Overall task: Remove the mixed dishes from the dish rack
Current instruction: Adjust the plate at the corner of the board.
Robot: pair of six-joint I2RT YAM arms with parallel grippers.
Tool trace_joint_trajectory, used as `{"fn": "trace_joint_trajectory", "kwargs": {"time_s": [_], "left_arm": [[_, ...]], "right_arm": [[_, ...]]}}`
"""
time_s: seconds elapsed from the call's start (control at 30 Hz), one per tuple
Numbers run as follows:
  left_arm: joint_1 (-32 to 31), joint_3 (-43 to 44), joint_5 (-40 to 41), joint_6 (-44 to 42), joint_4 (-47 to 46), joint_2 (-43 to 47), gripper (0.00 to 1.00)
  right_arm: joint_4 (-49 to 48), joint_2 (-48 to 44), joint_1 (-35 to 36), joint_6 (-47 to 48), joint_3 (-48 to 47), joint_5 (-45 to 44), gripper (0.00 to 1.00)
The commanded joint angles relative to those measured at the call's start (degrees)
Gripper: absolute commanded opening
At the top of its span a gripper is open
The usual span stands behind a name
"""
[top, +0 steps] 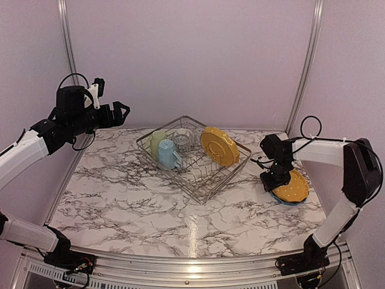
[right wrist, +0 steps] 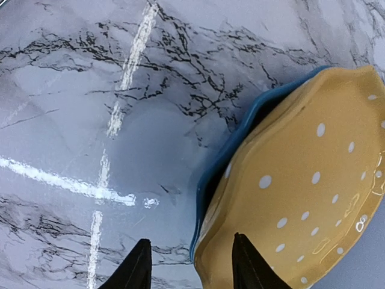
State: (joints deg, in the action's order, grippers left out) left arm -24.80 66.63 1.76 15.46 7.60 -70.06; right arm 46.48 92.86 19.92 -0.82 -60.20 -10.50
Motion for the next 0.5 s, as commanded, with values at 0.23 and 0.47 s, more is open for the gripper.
{"fn": "trace_joint_trajectory", "kwargs": {"time_s": [0.23, 0.47], "left_arm": [[0.1, 0.6, -1.0, 0.0, 0.4, 0.1, 0.99], [0.1, 0.4, -0.6, 0.0, 0.2, 0.1, 0.99]], "right_arm": [[2.0, 3.1, -1.1, 0.7, -2.1, -3.3, 0.17], [2.6, 2.6, -1.2, 0.0, -3.8, -3.8, 0.03]]}}
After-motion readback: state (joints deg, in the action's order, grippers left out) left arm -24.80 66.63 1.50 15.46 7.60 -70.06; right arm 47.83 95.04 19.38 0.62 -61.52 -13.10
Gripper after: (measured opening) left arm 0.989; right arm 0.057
